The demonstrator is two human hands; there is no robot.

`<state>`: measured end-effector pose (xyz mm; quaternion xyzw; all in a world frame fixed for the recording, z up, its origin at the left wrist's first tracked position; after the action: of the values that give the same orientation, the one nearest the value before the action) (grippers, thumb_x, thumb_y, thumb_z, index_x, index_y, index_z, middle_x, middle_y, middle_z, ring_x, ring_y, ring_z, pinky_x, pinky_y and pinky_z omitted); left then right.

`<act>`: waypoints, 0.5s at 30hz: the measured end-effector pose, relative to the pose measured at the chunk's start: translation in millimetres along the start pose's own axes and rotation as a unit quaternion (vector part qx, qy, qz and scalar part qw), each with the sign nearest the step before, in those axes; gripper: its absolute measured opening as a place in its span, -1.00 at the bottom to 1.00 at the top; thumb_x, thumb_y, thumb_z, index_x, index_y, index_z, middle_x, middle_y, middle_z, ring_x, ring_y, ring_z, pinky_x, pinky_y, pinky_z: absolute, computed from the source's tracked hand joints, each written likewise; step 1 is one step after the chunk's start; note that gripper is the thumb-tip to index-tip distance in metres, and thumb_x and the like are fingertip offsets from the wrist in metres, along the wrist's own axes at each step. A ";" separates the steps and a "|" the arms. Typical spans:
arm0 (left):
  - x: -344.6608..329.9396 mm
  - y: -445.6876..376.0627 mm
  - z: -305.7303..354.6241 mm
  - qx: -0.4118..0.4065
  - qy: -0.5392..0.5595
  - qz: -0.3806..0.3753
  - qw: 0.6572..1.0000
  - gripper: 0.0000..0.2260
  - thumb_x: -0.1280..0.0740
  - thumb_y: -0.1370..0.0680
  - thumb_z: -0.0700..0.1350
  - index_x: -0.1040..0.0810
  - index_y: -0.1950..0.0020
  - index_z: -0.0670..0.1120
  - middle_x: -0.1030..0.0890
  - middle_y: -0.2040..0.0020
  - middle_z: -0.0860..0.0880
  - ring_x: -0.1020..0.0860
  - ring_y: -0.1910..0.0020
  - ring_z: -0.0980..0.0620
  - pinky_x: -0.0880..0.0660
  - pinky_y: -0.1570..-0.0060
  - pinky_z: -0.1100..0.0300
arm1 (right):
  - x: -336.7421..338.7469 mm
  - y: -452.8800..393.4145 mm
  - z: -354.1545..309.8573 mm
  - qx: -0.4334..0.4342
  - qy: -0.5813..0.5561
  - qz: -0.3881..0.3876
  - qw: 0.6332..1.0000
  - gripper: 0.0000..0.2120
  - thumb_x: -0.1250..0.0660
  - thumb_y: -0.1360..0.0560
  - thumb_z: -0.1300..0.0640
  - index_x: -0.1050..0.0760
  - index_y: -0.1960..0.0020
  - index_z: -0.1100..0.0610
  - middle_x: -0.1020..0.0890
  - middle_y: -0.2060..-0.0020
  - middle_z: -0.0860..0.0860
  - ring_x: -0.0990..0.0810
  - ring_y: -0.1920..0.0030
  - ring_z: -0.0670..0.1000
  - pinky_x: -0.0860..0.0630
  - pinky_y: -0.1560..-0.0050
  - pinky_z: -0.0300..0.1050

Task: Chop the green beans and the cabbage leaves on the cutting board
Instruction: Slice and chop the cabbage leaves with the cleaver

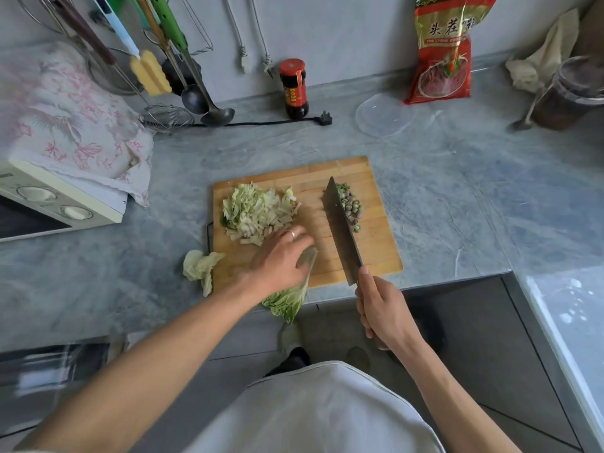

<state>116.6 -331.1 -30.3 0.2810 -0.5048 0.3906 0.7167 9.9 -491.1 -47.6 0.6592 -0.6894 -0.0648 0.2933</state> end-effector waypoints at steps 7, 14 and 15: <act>-55.0 36.9 -8.9 0.128 -0.014 -0.018 0.991 -0.50 -0.45 -0.46 -0.01 -0.46 -0.37 -0.09 -0.42 -0.40 -0.16 -0.45 -0.31 -0.21 -0.48 -0.26 -0.13 | -0.8 -3.5 2.5 -0.003 0.007 -0.018 1.000 -0.47 0.00 -0.65 -0.25 -0.45 0.20 0.12 -0.48 0.51 0.01 -0.45 0.55 -0.01 -0.46 0.48 -0.09; -10.8 61.5 -35.4 0.166 0.112 0.145 0.969 -0.69 -0.42 -0.46 -0.15 -0.58 -0.21 -0.08 -0.59 -0.19 -0.06 -0.57 -0.15 -0.06 -0.51 -0.17 0.04 | -3.8 -2.4 -5.7 0.026 0.013 -0.045 0.999 -0.45 0.00 -0.65 -0.25 -0.44 0.18 0.17 -0.45 0.50 0.00 -0.43 0.54 -0.01 -0.45 0.48 -0.09; 1.4 72.5 -51.2 0.208 0.103 0.183 0.955 -0.73 -0.42 -0.47 -0.19 -0.61 -0.17 -0.11 -0.60 -0.16 -0.08 -0.57 -0.14 -0.07 -0.50 -0.18 0.04 | -5.4 -3.6 -8.3 0.033 0.016 -0.048 0.998 -0.46 0.00 -0.65 -0.25 -0.45 0.18 0.15 -0.46 0.51 0.00 -0.44 0.55 -0.01 -0.46 0.48 -0.08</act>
<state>81.5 -251.0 -45.4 0.2845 -0.3791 0.6382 0.6066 16.9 -484.0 -44.3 0.7017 -0.6541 -0.0456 0.2789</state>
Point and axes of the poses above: each hand's wrist, its own y-axis away from the middle knuckle, its own x-axis out of the back of the hand, z = x × y, the point moved 10 cm from there along -y, towards the middle knuckle
